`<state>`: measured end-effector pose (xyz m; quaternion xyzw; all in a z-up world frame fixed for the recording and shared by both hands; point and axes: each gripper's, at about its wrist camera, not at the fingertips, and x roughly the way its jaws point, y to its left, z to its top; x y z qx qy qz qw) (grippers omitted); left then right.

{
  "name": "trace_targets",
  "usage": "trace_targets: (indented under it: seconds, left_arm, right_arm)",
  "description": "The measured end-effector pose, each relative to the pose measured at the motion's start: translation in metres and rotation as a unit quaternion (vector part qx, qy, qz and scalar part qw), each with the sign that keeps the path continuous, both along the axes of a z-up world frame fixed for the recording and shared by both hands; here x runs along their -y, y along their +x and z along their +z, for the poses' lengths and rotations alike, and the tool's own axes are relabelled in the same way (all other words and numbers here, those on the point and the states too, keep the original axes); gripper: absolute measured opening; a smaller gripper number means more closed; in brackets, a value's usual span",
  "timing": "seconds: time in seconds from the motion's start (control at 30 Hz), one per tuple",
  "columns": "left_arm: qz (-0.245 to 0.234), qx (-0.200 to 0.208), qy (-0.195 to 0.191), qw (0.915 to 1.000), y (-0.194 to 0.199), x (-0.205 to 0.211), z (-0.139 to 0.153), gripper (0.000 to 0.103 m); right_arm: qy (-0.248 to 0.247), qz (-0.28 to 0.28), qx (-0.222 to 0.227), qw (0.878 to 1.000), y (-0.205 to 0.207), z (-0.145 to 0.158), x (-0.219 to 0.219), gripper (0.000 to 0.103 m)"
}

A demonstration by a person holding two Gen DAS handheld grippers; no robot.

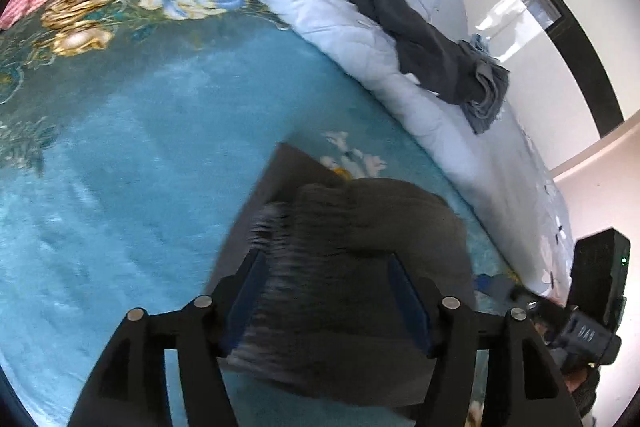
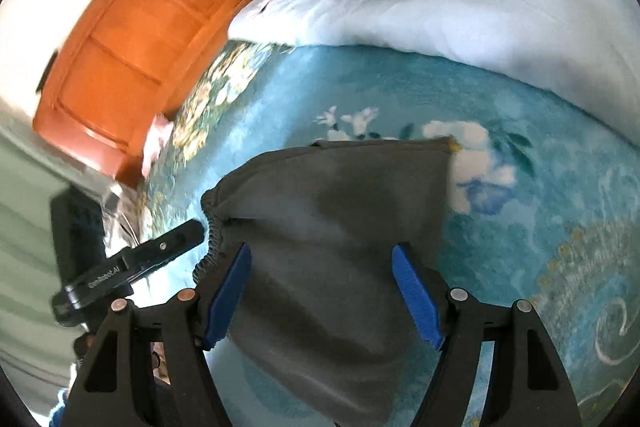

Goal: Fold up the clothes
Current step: 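Grasp the folded sweatpants with both grippers and lift them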

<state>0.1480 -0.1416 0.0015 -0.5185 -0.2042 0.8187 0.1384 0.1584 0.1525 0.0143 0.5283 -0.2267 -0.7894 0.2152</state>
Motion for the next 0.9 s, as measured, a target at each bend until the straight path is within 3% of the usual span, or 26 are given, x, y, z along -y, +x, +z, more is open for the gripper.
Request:
trace_targets:
  seconds: [0.13,0.23,0.37,0.53,0.7,0.8,0.9]
  left_arm:
    - [0.005,0.059,0.041,0.9974,-0.007,0.012,-0.023,0.070]
    - [0.005,0.101,0.048,0.9937,-0.011,0.011,-0.044,0.073]
    - [0.022,0.102,0.068,0.9922,-0.006,0.017,-0.043,0.077]
    - [0.018,0.093,0.035,0.9949,-0.004,0.010,-0.039,0.077]
    - [0.016,0.059,-0.028,0.9977,-0.006,0.007,-0.030,0.081]
    - [0.008,0.081,0.000,0.9967,-0.014,0.021,-0.046,0.086]
    - [-0.008,0.105,0.073,0.9918,-0.023,0.039,-0.063,0.090]
  right_arm:
    - [-0.004,-0.022,0.041,0.999,0.009,-0.021,-0.015,0.075]
    - [-0.005,-0.027,0.059,0.998,0.017,-0.031,-0.020,0.075]
    - [-0.007,-0.025,0.062,0.998,0.022,-0.033,-0.021,0.075]
    - [-0.014,-0.022,0.070,0.997,0.020,-0.037,-0.017,0.075]
    - [-0.056,-0.011,0.070,0.996,0.019,-0.042,-0.012,0.075]
    - [-0.088,-0.009,0.083,0.993,0.017,-0.056,-0.011,0.075]
    - [-0.138,-0.018,0.087,0.986,0.018,-0.067,-0.015,0.075]
